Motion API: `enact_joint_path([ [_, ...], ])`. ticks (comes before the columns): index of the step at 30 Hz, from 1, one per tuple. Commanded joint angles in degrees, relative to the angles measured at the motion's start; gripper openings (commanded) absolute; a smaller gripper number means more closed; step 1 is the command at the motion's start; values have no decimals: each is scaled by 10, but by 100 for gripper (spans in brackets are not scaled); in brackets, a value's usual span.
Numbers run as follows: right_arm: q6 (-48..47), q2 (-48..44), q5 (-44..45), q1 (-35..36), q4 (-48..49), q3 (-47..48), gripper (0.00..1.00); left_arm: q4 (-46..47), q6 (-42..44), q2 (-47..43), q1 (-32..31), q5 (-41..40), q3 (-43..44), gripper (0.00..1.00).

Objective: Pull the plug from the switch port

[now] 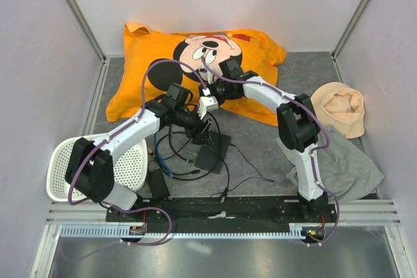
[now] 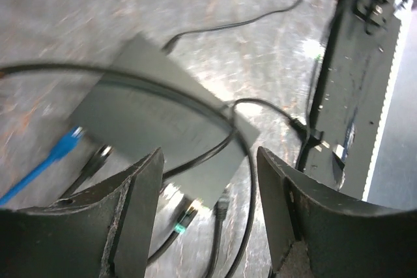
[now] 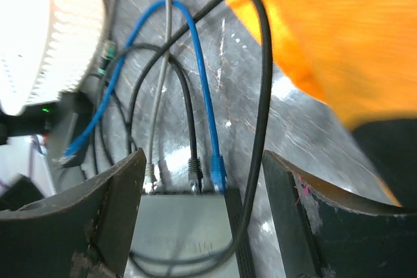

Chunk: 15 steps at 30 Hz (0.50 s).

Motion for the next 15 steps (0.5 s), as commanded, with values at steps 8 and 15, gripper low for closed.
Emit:
enact_joint_path([
  [8,3,-224,128,-121,8,-141,78,64,15,84,-80,-33,76,62],
  [15,15,-286,137,-126,21,-275,76,67,-43,182,-102,-126,139,1],
])
